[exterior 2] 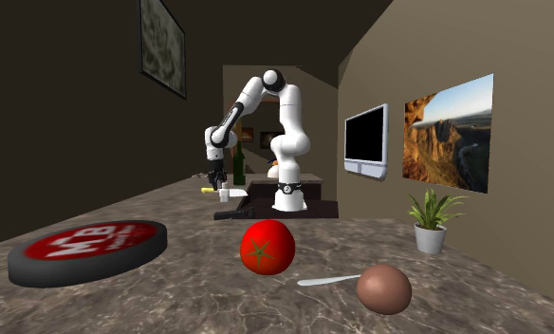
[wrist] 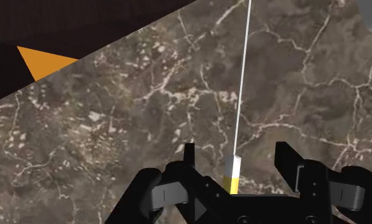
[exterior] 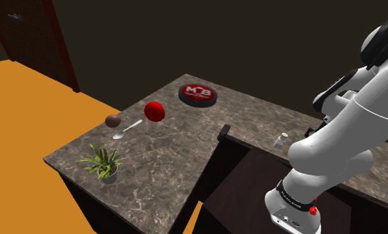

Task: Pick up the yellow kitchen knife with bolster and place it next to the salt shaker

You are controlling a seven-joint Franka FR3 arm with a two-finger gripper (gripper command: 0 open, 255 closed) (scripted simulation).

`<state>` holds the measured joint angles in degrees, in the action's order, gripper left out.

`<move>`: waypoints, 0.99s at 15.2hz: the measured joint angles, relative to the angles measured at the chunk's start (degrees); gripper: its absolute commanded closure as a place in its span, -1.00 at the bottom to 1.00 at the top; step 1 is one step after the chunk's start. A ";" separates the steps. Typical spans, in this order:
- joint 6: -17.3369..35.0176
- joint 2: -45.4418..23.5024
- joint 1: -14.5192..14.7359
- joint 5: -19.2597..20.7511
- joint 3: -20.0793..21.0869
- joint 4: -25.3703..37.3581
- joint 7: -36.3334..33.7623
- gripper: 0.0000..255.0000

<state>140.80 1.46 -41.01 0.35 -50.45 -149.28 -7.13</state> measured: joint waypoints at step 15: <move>-9.00 8.65 -1.92 8.60 1.44 2.84 -6.53 -1.00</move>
